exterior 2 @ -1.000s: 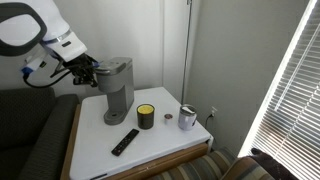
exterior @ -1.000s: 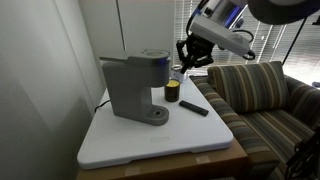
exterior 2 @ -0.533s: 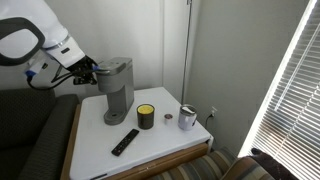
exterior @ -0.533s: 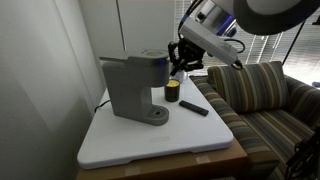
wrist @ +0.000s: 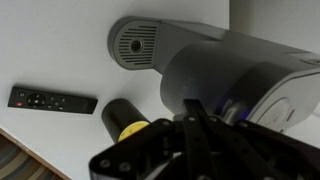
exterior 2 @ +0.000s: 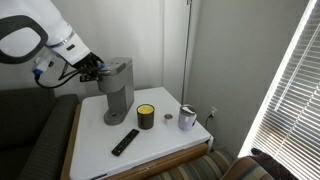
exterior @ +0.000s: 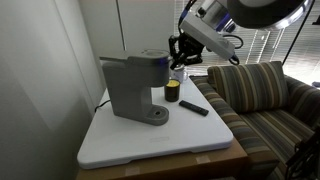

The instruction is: Open the coffee maker

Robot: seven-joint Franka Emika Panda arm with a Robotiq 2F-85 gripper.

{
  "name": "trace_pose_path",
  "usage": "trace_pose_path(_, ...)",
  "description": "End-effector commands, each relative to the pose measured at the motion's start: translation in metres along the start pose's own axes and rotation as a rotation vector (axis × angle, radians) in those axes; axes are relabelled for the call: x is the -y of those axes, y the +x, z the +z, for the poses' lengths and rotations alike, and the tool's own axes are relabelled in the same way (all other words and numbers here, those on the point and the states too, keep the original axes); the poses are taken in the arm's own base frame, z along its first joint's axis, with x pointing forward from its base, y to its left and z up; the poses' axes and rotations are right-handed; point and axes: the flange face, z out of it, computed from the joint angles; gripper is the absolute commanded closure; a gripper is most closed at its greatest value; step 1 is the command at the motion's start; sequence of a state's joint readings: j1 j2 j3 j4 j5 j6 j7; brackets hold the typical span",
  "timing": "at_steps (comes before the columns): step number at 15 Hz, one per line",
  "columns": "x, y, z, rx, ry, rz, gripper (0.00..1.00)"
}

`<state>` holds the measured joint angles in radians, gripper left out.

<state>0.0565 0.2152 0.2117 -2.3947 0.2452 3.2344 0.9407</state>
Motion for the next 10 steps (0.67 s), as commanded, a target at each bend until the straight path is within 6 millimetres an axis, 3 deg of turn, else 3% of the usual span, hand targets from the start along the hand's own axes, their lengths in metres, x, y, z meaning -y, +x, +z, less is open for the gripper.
trace_pose_path(1,0.002,0.008,-0.004,-0.026,0.012,-0.002,1.0)
trace_pose_path(10,0.032,0.017,-0.032,-0.084,0.091,-0.048,1.0)
